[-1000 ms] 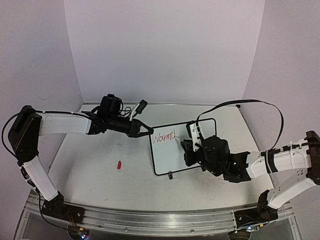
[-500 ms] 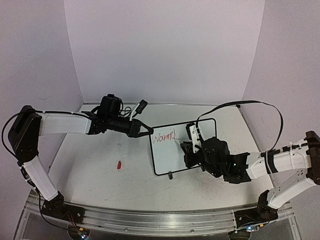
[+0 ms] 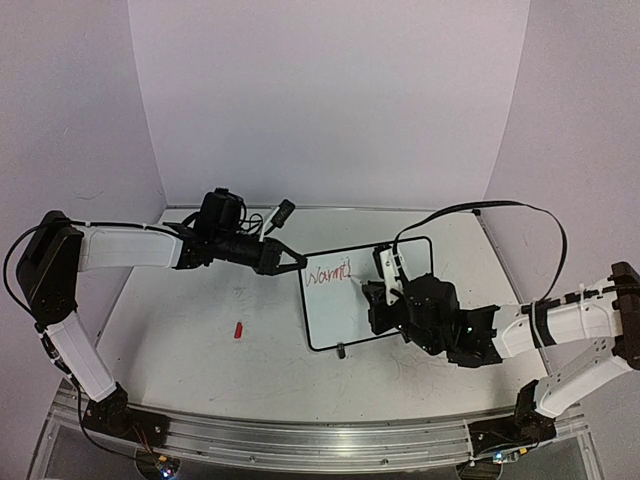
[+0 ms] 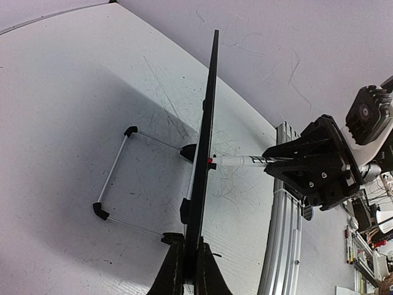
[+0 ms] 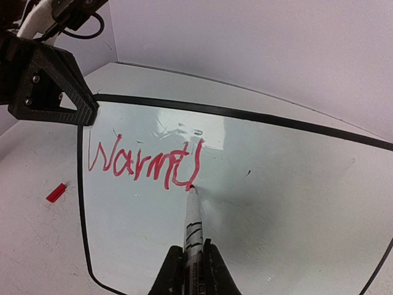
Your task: Write a sentence on the whiteboard
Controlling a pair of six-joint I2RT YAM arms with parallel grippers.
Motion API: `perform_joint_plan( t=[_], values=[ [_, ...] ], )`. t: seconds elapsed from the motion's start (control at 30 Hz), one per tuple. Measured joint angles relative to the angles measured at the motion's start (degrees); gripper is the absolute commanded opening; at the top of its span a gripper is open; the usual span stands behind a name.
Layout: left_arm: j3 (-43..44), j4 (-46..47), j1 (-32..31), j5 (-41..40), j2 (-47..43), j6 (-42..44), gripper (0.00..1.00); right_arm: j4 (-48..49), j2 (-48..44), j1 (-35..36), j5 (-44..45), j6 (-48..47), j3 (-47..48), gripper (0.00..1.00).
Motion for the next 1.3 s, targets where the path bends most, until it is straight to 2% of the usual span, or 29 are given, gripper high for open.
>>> perform_joint_plan(
  t=[1.3],
  values=[
    [0.0,0.0,0.0,0.0,0.0,0.0,0.0,0.2,0.4,-1.0,1.7,0.4,1.0,0.0]
  ],
)
